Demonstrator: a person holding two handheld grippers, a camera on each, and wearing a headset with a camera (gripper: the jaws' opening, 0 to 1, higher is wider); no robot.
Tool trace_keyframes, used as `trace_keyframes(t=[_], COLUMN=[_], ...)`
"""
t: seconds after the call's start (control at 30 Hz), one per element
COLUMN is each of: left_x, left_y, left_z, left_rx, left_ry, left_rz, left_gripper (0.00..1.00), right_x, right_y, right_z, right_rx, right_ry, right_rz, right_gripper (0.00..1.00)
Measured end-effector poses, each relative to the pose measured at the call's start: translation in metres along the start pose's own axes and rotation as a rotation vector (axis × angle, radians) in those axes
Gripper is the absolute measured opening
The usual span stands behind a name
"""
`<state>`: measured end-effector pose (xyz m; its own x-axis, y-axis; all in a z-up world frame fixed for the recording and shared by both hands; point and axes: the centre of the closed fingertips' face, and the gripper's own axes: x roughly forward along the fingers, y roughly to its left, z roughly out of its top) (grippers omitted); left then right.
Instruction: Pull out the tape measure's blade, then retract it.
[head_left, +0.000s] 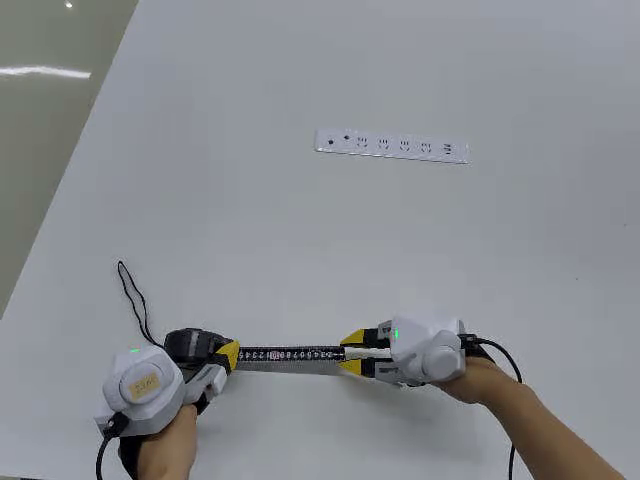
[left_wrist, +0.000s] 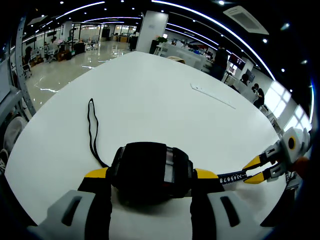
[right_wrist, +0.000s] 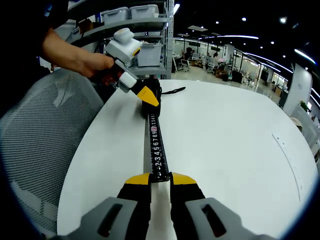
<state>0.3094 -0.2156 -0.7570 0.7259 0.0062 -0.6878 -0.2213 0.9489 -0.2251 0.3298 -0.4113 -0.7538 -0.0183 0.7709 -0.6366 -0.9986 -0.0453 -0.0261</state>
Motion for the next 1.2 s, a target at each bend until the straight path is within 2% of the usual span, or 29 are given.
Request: trace_keyframes(t=[1.2], left_x=[-0.001], left_y=[0.000], left_z=[0.001], left_rx=[0.000], left_ry=[0.002], left_rz=[-0.005], left_gripper=[0.61], right_x=[0.016], right_y=[0.002], right_z=[0.011], right_rx=[0.004], right_ry=[-0.005], right_rz=[0.021], right_gripper=[0.12])
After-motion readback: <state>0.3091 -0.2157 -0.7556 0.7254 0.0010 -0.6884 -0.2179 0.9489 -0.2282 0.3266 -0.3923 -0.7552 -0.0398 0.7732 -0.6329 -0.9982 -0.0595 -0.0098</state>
